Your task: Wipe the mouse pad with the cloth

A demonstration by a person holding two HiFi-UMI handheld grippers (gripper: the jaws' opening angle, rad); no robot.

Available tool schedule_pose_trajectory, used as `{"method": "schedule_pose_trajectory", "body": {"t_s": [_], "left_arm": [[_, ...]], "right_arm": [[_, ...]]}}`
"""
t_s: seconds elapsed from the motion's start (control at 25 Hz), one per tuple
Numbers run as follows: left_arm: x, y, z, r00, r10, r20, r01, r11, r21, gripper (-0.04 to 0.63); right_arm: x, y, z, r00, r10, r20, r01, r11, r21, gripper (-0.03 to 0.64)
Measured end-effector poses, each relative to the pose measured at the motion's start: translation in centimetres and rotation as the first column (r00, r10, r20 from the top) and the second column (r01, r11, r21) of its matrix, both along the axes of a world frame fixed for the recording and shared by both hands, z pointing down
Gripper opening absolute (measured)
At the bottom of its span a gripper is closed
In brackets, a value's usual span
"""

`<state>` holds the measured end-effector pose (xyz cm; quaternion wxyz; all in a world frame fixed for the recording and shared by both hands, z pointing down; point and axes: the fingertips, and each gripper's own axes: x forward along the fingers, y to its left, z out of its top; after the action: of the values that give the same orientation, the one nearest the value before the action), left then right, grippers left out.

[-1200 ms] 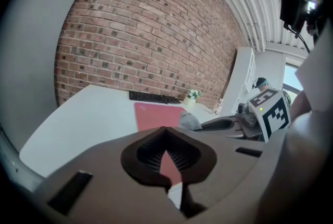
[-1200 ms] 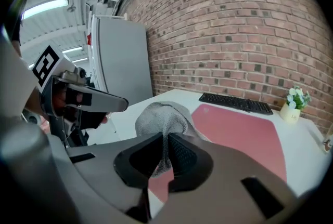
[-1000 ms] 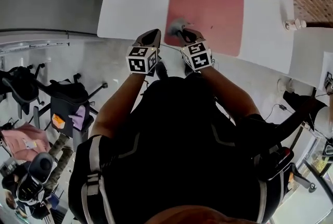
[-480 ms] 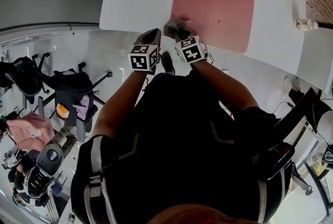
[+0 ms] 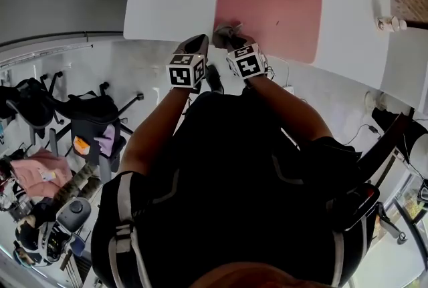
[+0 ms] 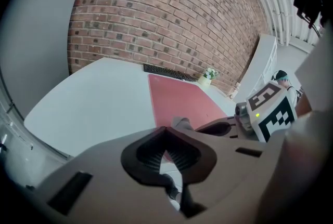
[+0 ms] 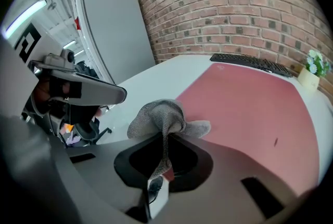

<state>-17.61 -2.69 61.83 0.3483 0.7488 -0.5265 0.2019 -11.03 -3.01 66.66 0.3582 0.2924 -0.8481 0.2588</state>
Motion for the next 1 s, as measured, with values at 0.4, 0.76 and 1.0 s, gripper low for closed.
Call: {"method": "schedule_pose_trajectory", "body": {"t_s": [0.4, 0.76, 1.0], "left_arm": [[3.1, -1.5, -0.3, 0.997, 0.08, -0.01, -0.08, 0.997, 0.009, 0.0], [7.3, -2.7, -0.7, 0.983, 0.184, -0.021, -0.183, 0.983, 0.025, 0.0], [9.8, -3.2, -0.9, 0.973, 0.231, -0.026, -0.231, 0.973, 0.029, 0.0]], "right_arm": [[4.1, -0.6, 0.5, 0.996, 0.09, -0.022, -0.09, 0.996, 0.005, 0.034], [9.2, -0.9, 0.4, 0.977, 0.209, -0.043, -0.209, 0.978, -0.002, 0.034], [13.9, -1.0, 0.7, 0.949, 0.31, -0.065, -0.311, 0.95, -0.011, 0.034]]}}
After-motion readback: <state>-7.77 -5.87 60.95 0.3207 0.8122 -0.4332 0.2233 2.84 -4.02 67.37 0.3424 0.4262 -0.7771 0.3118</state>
